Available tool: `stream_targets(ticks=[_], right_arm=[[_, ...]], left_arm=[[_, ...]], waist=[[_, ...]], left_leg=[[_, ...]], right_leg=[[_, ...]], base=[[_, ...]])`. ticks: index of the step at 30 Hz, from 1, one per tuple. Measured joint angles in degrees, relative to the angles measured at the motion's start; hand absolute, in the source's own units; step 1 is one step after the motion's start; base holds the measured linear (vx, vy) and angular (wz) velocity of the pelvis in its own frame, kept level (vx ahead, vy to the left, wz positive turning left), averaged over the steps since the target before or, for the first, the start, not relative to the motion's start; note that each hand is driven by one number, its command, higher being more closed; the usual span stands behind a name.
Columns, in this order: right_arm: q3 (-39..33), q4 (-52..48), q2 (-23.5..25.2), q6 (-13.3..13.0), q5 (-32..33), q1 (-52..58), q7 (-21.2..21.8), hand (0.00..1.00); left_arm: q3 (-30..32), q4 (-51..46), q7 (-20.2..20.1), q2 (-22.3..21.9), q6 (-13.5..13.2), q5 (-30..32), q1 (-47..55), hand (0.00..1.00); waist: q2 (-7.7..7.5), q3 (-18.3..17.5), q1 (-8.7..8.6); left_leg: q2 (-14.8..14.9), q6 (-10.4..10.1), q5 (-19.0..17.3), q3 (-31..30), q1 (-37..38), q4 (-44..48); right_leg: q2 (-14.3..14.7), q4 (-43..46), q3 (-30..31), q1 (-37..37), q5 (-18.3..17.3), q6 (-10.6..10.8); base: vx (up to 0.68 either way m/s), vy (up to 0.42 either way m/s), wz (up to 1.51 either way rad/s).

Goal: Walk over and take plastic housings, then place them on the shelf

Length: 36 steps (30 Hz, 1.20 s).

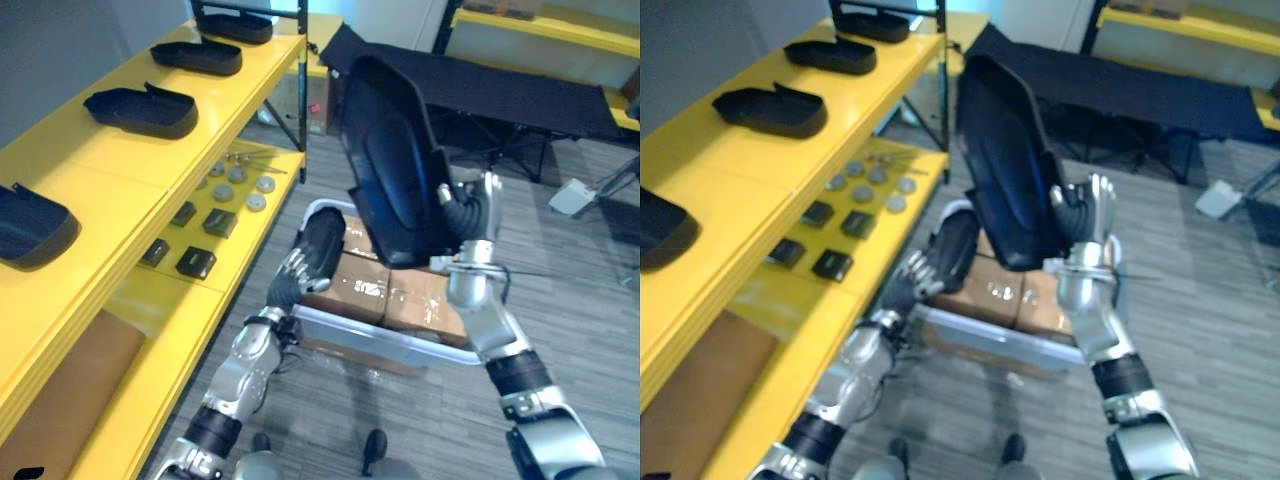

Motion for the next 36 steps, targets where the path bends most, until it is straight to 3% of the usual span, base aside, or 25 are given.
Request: stream_targets(ticks=[4,9,15,22,23,29,36], right_arm=[[2.05,0.01,1.03,-0.63,-0.06,0.0,0.1,1.0],[5.81,0.13,2.53,-2.23,-1.13,0.0,0.88,1.0],[9.29,1.48,4.1,-2.71,-1.58,0.03,2.38,1.0],[11.67,3.15,5.3,-5.11,-1.37,1.62,2.9,1.0],[11.68,3.16,5.36,-5.14,-1.07,1.94,2.91,1.0],[12.47,4.97,6.57,-5.77,0.93,4.17,2.4,1.0],[12.92,5.1,8.38,-7.99,1.7,5.77,0.32,1.0]], left_arm=[[-0.06,0.39,-1.01,-0.11,1.52,-6.29,-0.99,0.0],[-0.1,2.64,-0.99,-0.09,2.17,-8.53,-1.65,0.0],[-0.21,2.72,-0.91,-0.1,2.17,-8.76,-3.12,0.0],[-0.03,2.83,0.25,-0.09,2.09,-9.12,-3.93,0.0],[-0.03,2.82,0.37,-0.1,2.03,-10.07,-3.94,1.0],[-0.05,2.82,3.99,-0.82,0.96,-13.5,-3.93,1.0],[0.06,2.83,4.81,-1.08,0.17,-18.25,-3.87,1.0]], waist=[[-0.11,-0.35,-0.15],[-0.21,-0.42,-0.18],[-0.98,-1.18,-0.26],[-1.21,-1.58,-0.26],[-1.21,-1.58,-0.26],[-1.23,-1.6,-0.35],[-1.37,-2.91,-0.53]], left_leg=[[-0.1,0.02,0.05,0.0,0.0,-0.01],[-0.22,0.05,0.1,-0.34,-0.03,-0.01],[-0.39,0.09,0.13,-1.39,-0.19,0.03],[-0.64,0.16,0.23,-1.55,-0.28,0.05],[-0.65,0.15,0.25,-1.62,-0.29,0.05],[-0.94,0.14,0.26,-1.88,-0.56,0.11],[-1.07,0.15,0.25,-1.97,-1.12,0.29]], right_leg=[[-0.09,-0.01,0.02,-0.04,0.08,0.05],[-0.17,-0.01,-0.23,0.13,0.12,0.11],[-0.26,-0.04,-0.79,0.6,0.13,0.13],[-0.54,-0.05,-1.15,0.6,0.09,0.17],[-0.56,-0.05,-1.29,0.64,0.09,0.17],[-0.85,-0.05,-1.72,0.62,0.08,0.18],[-1.01,-0.05,-1.89,0.22,0.11,0.2]], base=[[-0.01,0.003,-0.01],[0.0,0.004,0.02],[-0.01,0.009,0.08],[0.0,0.0,0.0],[0.0,0.0,0.0],[-0.01,0.007,0.02],[0.0,0.006,0.01]])
